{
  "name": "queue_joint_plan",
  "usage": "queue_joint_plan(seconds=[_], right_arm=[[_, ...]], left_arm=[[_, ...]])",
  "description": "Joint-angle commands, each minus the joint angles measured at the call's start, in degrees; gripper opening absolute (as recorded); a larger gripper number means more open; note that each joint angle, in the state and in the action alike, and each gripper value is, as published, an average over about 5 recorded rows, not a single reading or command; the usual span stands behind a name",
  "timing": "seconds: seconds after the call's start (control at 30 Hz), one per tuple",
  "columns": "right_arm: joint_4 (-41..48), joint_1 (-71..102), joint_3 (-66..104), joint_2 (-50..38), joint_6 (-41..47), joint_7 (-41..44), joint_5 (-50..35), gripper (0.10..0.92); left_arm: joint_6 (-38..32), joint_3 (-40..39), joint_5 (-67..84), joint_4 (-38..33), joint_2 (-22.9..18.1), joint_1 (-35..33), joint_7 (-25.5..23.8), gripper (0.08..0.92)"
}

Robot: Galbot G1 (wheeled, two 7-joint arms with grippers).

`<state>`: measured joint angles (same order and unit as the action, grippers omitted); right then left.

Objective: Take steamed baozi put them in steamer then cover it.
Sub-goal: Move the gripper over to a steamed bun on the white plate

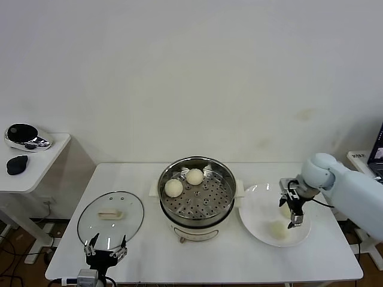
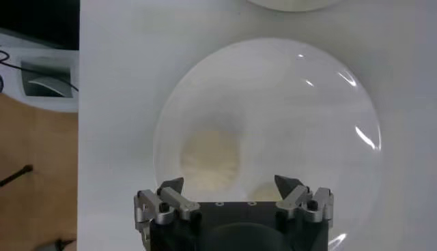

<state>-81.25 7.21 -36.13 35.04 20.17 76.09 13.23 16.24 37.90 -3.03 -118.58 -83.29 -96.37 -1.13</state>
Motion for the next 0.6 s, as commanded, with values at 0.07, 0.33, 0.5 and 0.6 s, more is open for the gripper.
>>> queue_joint_plan(seconds=[0.07, 0.33, 0.5, 0.6], right_arm=[[1.41, 1.74, 0.49, 1.87, -0.06, -0.48, 1.01, 0.823], [2.0, 3.23, 0.6, 2.47, -0.27, -0.46, 2.1, 0.823], [2.3, 3.77, 0.82, 2.42, -0.74, -0.22, 2.88, 0.823], [2.27, 4.17, 1.1, 2.39, -1.05, -0.06, 3.28, 0.822]], left_arm=[[-0.02, 0.0, 0.01, 0.3, 0.02, 0.13, -0.03, 0.823], [0.01, -0.19, -0.02, 0.64, -0.05, 0.47, -0.1, 0.823], [0.02, -0.44, -0.13, 0.93, -0.16, 0.74, -0.1, 0.823], [0.01, -0.44, -0.13, 1.01, -0.13, 0.76, -0.09, 0.823]])
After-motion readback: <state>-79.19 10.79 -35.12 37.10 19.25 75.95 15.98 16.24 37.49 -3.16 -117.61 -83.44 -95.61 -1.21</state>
